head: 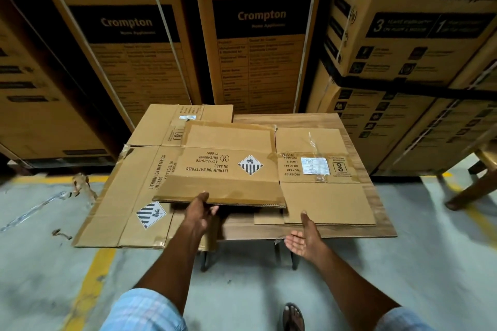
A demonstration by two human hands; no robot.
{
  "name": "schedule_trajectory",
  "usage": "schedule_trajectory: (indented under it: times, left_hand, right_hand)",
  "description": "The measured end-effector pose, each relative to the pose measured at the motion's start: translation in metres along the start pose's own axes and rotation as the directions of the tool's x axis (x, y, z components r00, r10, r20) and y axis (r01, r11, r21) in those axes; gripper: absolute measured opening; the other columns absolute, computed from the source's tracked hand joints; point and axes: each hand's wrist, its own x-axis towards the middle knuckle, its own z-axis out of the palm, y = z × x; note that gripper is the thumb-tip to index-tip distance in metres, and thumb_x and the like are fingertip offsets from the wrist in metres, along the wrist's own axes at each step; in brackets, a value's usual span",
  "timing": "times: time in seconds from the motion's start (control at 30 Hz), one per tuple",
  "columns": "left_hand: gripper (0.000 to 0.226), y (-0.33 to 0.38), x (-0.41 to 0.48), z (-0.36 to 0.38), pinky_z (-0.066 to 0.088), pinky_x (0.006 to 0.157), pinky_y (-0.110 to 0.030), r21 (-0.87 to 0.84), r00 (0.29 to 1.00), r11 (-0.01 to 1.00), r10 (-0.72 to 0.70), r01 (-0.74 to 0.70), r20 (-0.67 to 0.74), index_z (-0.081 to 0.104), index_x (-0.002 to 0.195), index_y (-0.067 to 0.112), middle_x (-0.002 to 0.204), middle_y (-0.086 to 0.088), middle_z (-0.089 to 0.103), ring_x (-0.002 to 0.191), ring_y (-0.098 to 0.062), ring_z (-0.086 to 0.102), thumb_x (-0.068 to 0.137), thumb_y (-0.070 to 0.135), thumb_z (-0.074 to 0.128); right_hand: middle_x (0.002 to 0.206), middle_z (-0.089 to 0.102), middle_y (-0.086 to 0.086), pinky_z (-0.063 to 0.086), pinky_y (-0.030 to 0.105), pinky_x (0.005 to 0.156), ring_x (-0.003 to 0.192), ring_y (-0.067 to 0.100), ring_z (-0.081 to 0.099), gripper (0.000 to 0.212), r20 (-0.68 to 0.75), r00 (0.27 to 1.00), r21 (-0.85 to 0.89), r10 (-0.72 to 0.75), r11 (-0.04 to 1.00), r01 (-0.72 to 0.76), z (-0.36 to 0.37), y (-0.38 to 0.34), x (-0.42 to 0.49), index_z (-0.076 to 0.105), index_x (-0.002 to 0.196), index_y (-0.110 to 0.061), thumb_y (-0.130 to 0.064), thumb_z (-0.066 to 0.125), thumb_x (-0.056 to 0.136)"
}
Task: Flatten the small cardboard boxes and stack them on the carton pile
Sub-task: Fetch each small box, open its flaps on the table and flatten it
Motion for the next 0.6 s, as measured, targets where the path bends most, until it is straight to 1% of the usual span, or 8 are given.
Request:
schedule_trajectory:
  times: [0.07,0.1,0.2,0.27,0.37,0.43,0.5,0.6]
  left_hand:
    - [0.003,0.002,0.002,0.009,0.062,0.057,-0.032,0.024,0.997,0.997,0.069,-0.069,0.017,0.065,0.101,0.003,0.129,-0.023,0.06,0.107,-0.034,0.064,0.1,0.005,0.063]
    - [0.002,0.004,0.002,0.012,0.063,0.056,-0.032,0.018,0.996,0.996,0.087,-0.087,0.023,0.065,0.098,0.002,0.125,-0.022,0.062,0.101,-0.032,0.066,0.099,0.002,0.063]
    - [0.005,0.009,-0.005,0.014,0.063,0.054,-0.032,-0.033,0.991,0.991,0.133,-0.132,0.033,0.064,0.093,0.0,0.112,-0.019,0.064,0.09,-0.031,0.066,0.097,-0.003,0.062]
    - [0.006,0.008,-0.009,0.014,0.064,0.059,-0.034,-0.052,0.987,0.988,0.15,-0.147,0.053,0.064,0.093,0.0,0.111,-0.017,0.063,0.099,-0.032,0.065,0.097,-0.003,0.062]
    - [0.008,0.006,-0.012,0.012,0.064,0.057,-0.033,-0.085,0.983,0.983,0.168,-0.162,0.07,0.064,0.091,0.002,0.104,-0.011,0.064,0.093,-0.027,0.065,0.097,-0.003,0.062]
    - [0.007,0.004,-0.017,0.009,0.063,0.056,-0.032,-0.083,0.978,0.978,0.196,-0.189,0.077,0.065,0.09,0.002,0.099,-0.009,0.065,0.091,-0.025,0.065,0.096,-0.002,0.064]
    - [0.004,0.001,-0.021,0.003,0.064,0.06,-0.032,-0.065,0.971,0.975,0.218,-0.213,0.092,0.067,0.091,0.002,0.099,-0.009,0.067,0.096,-0.026,0.066,0.095,0.001,0.067]
    - [0.006,-0.008,-0.036,-0.005,0.064,0.066,-0.034,-0.057,0.952,0.959,0.284,-0.279,0.115,0.072,0.094,0.0,0.1,-0.009,0.072,0.099,-0.024,0.069,0.09,0.005,0.073]
  right_hand:
    - [0.115,0.062,0.028,0.049,0.046,0.101,0.105,0.039,0.063,0.091,0.092,0.995,0.19,0.026,0.981,-0.043,0.009,-0.004,0.005,0.048,0.132,0.009,-0.069,0.062,0.087]
    - [0.123,0.059,0.03,0.047,0.048,0.107,0.115,0.041,0.06,0.095,0.11,0.993,0.278,0.03,0.959,-0.06,0.014,-0.007,0.006,0.044,0.138,0.008,-0.068,0.066,0.085]
    - [0.141,0.048,0.029,0.046,0.05,0.106,0.129,0.041,0.052,0.1,0.093,0.995,0.416,0.022,0.907,-0.058,0.029,-0.018,0.01,0.032,0.151,0.0,-0.061,0.074,0.083]
    - [0.13,0.053,0.021,0.047,0.044,0.099,0.121,0.032,0.055,0.086,0.05,0.999,0.398,0.004,0.917,-0.023,0.039,-0.018,0.007,0.038,0.15,-0.006,-0.055,0.072,0.088]
    - [0.107,0.053,0.009,0.04,0.039,0.106,0.111,0.023,0.052,0.056,-0.007,1.0,0.347,-0.022,0.938,0.023,0.055,-0.017,-0.006,0.052,0.137,-0.013,-0.046,0.067,0.095]
    - [0.124,0.05,0.01,0.041,0.04,0.11,0.12,0.024,0.05,0.046,-0.033,0.998,0.327,-0.055,0.943,0.063,0.062,-0.02,-0.013,0.053,0.137,-0.014,-0.036,0.064,0.098]
    - [0.142,0.044,0.013,0.043,0.044,0.113,0.132,0.028,0.045,0.04,-0.064,0.988,0.343,-0.142,0.927,0.155,0.065,-0.021,-0.019,0.051,0.142,-0.008,-0.016,0.055,0.103]
    - [0.125,0.046,0.012,0.051,0.038,0.102,0.118,0.028,0.053,0.042,-0.177,0.934,0.268,-0.311,0.898,0.35,0.072,-0.028,-0.025,0.041,0.145,0.005,-0.002,0.049,0.104]
